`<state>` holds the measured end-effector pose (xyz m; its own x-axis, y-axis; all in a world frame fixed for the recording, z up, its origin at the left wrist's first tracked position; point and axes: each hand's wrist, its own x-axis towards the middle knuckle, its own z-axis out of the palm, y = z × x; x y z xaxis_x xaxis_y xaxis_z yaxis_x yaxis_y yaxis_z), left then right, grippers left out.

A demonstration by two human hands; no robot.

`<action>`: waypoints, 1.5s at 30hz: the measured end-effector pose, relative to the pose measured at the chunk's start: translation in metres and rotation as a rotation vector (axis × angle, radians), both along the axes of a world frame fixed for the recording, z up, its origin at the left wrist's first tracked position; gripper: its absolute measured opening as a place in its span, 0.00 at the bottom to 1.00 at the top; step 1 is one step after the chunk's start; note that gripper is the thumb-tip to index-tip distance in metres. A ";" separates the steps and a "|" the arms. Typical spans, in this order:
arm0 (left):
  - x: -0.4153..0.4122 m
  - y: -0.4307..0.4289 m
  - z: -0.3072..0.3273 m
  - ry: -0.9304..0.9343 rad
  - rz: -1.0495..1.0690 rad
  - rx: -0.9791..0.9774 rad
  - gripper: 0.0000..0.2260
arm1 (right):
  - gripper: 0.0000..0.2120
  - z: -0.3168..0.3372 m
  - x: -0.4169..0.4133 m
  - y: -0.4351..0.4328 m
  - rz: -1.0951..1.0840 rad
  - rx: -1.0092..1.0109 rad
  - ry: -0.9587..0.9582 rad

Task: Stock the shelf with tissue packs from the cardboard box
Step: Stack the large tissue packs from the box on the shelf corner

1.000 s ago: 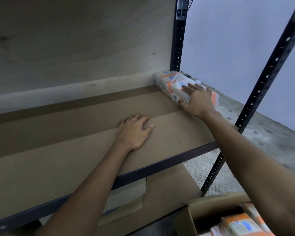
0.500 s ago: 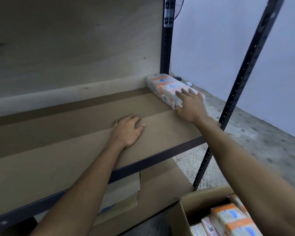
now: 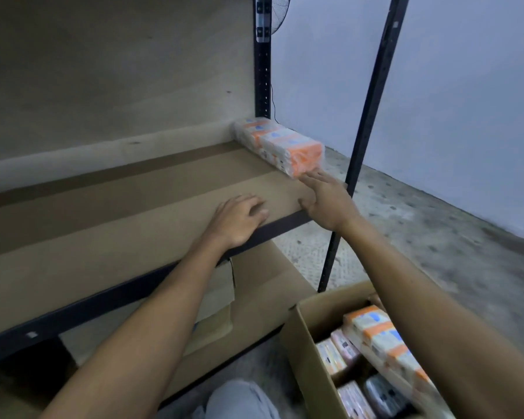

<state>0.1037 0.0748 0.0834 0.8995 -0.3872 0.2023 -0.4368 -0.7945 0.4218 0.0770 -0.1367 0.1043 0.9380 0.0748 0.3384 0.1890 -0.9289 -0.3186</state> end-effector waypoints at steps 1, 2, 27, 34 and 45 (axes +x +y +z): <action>-0.007 -0.008 -0.001 -0.003 -0.041 -0.027 0.21 | 0.25 -0.004 -0.013 -0.003 -0.015 -0.001 0.003; -0.013 -0.017 -0.002 -0.015 -0.086 -0.047 0.20 | 0.24 -0.009 -0.025 -0.007 -0.034 -0.007 0.005; -0.099 -0.189 -0.237 0.259 -0.745 0.303 0.32 | 0.32 -0.204 -0.238 -0.130 -0.366 -0.217 0.556; -0.089 -0.217 -0.275 0.172 -0.880 0.300 0.40 | 0.30 -0.223 -0.262 -0.134 -0.387 -0.330 0.418; -0.091 -0.215 -0.293 0.189 -0.884 0.055 0.30 | 0.26 -0.232 -0.256 -0.139 -0.371 -0.332 0.311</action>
